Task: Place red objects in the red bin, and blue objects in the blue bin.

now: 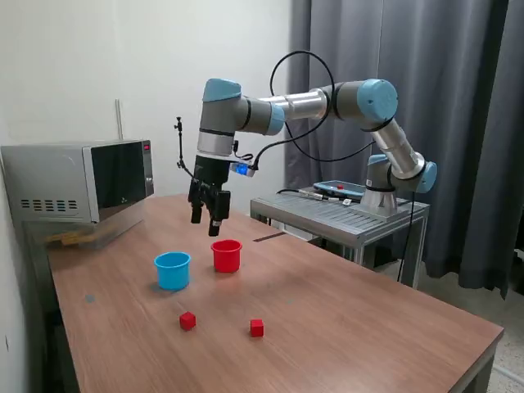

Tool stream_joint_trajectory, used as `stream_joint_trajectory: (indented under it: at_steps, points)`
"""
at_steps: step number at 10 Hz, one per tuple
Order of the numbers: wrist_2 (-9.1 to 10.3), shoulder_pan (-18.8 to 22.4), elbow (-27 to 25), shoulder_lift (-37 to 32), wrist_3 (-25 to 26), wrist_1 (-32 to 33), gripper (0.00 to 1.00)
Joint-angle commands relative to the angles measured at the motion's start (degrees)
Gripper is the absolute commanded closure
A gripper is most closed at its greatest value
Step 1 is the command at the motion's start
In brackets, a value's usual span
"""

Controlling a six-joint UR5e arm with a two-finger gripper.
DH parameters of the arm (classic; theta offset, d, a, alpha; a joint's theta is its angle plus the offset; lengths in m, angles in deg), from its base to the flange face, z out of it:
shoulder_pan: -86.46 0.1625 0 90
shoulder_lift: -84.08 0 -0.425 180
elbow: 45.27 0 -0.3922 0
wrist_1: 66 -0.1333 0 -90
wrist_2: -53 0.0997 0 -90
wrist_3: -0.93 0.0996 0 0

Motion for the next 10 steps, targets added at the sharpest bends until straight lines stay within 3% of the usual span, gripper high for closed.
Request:
stream_joint_trajectory:
  at_steps: [1,5,10]
  points:
    - [1.39,0.04,-0.12,-0.01,-8.54,0.02,0.0]
    - [1.83,-0.22,-0.21,-0.01,-18.14,-0.07,0.0]
    - [2.44,-0.84,5.84,5.87,-19.73,-0.16,0.0]
